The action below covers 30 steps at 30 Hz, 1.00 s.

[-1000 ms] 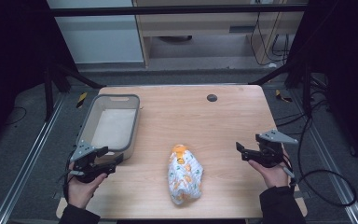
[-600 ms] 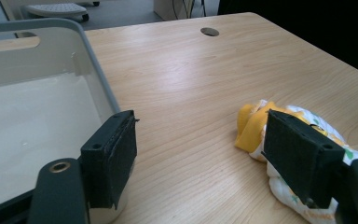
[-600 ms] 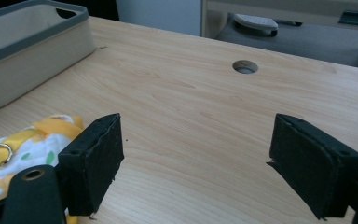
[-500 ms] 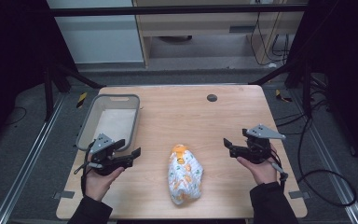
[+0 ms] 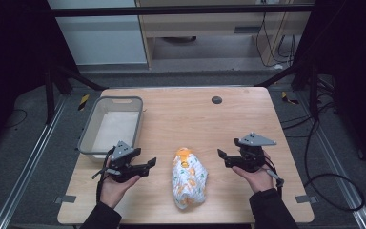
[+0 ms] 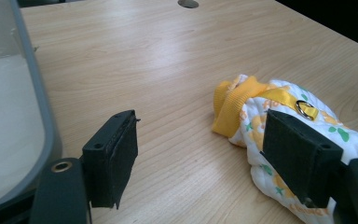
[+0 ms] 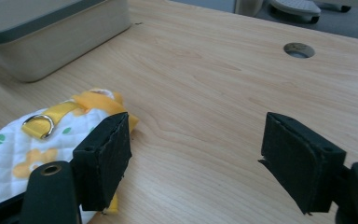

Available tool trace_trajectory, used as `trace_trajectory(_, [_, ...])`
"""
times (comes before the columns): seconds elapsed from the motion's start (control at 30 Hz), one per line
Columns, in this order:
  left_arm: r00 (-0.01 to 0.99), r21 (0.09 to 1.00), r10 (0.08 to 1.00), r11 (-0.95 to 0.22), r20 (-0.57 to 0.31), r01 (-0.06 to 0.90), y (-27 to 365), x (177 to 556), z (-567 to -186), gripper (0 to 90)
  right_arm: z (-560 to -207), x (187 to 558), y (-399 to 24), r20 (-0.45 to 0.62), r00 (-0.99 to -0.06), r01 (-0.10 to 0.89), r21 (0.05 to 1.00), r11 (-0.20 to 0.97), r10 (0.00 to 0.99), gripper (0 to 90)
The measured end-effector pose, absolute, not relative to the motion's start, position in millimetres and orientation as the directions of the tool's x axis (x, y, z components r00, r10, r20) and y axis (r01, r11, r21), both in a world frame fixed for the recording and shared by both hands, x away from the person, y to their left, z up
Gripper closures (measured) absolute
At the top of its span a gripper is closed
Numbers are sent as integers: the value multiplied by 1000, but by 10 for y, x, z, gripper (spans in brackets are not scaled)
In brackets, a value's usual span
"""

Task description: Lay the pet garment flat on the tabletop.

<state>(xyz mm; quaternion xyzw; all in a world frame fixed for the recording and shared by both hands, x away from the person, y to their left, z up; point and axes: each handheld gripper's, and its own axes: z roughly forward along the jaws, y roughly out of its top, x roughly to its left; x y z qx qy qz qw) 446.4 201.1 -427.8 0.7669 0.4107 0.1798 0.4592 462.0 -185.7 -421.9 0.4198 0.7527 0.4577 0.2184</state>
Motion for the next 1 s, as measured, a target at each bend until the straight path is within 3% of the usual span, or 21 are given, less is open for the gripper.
trace_trajectory(1.0, [689, 769, 718, -384, -100, 512, 1500, 4534, -4634, 273, -4567, 4613, -1445, 144, -678, 493, 817, 301, 721, 361])
